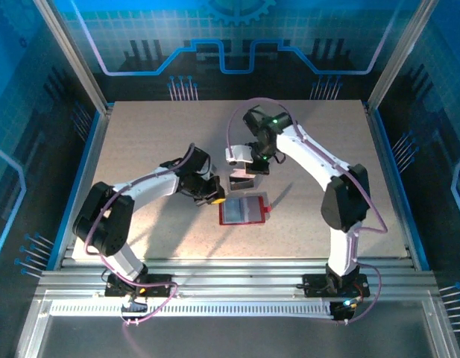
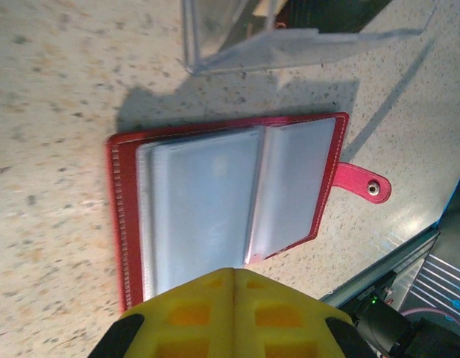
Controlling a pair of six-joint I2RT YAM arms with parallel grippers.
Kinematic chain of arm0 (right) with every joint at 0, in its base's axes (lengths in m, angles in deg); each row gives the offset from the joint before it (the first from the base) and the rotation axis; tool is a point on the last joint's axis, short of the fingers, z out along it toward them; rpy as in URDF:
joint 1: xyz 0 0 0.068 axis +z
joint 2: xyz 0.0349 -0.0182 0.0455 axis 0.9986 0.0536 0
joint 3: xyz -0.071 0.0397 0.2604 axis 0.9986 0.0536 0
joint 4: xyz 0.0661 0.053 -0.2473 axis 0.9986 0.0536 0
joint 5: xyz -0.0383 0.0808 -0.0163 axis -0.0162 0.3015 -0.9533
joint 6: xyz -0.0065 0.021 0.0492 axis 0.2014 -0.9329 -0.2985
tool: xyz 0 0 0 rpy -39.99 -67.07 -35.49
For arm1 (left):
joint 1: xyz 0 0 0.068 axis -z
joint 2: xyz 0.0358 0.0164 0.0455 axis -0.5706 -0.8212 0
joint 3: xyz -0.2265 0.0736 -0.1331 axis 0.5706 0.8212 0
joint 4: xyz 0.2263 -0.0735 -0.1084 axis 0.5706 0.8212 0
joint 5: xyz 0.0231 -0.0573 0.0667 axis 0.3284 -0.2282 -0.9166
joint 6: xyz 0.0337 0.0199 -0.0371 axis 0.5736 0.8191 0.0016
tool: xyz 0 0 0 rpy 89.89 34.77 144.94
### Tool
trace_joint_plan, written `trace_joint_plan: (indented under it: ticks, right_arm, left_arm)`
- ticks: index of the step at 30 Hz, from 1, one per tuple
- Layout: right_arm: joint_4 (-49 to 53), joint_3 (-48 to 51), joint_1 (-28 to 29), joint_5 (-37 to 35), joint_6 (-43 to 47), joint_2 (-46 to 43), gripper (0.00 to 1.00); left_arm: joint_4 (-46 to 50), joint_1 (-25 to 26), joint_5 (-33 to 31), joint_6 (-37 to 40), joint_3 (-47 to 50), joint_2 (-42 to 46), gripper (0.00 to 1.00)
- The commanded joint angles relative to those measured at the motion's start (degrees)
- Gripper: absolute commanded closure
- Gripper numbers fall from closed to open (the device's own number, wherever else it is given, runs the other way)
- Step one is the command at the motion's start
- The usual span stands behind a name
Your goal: Take the credit cards out of the card holder
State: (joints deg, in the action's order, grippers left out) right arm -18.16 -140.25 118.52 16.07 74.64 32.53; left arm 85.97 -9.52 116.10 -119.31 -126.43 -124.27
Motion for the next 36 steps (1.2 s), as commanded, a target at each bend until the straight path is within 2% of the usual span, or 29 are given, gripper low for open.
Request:
trace_joint_plan:
  ticks: [1,20,36]
  right_arm:
    - [6.8,-5.5,0.5,-1.3,5.6,3.4,1.0]
    - [14.1,-28.7,0.1,-5.1,6.5,21.1,1.0]
    - [17.3,-31.0,-0.3,-6.5,4.4,26.5,1.0]
  left_arm:
    - [3.1,-1.8,-0.7,1.4,2.4,3.2,0.99]
    - [3.5,-4.4,-0.4,1.5,6.0,6.2,0.99]
    - [3.3,-4.4,-0.3,1.3,6.8,6.7,1.0]
